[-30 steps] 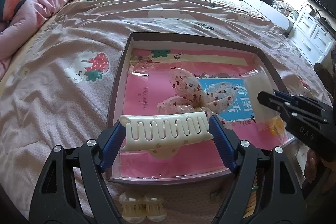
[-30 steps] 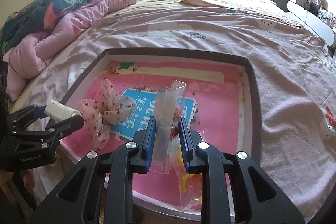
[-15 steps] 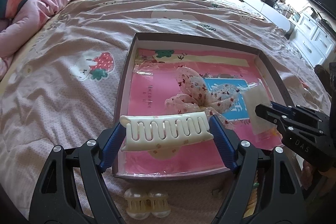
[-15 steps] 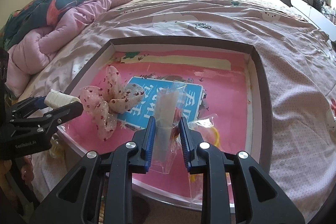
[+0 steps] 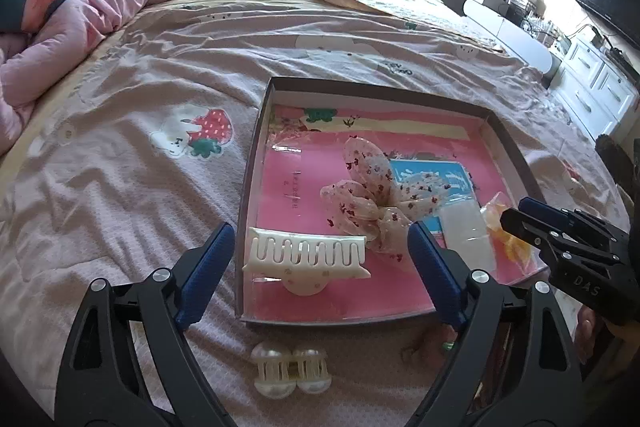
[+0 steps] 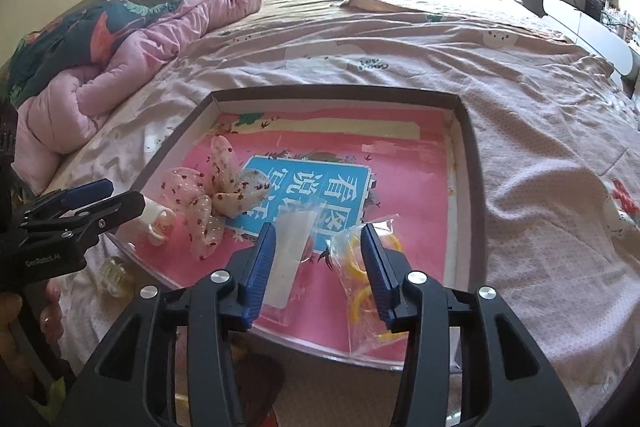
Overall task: Organize jewelry
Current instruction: 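Withdraw both open tools from the box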
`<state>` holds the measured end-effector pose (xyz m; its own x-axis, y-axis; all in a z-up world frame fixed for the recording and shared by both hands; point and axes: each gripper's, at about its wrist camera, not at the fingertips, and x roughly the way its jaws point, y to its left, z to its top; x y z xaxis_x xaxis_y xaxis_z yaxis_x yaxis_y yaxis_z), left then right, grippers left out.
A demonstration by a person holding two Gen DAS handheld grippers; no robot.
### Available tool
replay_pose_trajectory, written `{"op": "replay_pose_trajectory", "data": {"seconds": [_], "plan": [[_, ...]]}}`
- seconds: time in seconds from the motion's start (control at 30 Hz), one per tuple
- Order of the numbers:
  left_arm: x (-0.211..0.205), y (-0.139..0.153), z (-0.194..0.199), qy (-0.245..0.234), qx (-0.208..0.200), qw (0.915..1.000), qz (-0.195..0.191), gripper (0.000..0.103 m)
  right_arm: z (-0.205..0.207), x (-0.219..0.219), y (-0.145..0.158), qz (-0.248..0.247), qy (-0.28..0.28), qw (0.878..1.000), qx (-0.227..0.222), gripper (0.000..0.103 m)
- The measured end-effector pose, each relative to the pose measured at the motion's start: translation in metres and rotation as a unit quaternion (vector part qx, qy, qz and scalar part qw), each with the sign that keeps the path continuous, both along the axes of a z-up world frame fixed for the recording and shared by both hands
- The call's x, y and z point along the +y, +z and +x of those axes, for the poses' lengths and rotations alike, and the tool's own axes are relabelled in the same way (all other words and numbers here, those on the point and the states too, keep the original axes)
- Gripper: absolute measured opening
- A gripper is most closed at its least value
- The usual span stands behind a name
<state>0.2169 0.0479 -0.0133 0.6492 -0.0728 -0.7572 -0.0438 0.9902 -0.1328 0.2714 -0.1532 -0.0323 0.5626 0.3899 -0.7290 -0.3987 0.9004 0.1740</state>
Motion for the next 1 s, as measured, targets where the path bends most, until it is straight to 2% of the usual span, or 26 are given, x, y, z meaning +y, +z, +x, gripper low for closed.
{"op": "replay_pose_trajectory", "data": {"seconds": [0.1, 0.3, 0.53, 0.67, 1.0], "plan": [[0.001, 0.005, -0.008, 0.002, -0.004, 1.0, -0.003, 0.082, -0.008, -0.005, 0.007, 0.006, -0.002, 1.0, -0.007, 0.058], [0.003, 0.013, -0.023, 0.008, -0.013, 0.9999, -0.004, 0.087, -0.023, -0.01, 0.018, 0.01, -0.004, 1.0, -0.02, 0.07], [0.003, 0.026, -0.042, 0.009, -0.027, 0.9996, -0.005, 0.089, -0.041, -0.019, 0.031, 0.016, -0.007, 0.999, -0.031, 0.074], [0.002, 0.035, -0.052, 0.012, -0.038, 0.9992, -0.009, 0.089, -0.05, -0.026, 0.04, 0.018, -0.01, 0.999, -0.04, 0.08], [-0.009, 0.054, -0.077, 0.012, -0.059, 0.9981, -0.014, 0.089, -0.073, -0.044, 0.064, 0.024, -0.01, 0.998, -0.063, 0.082]]}}
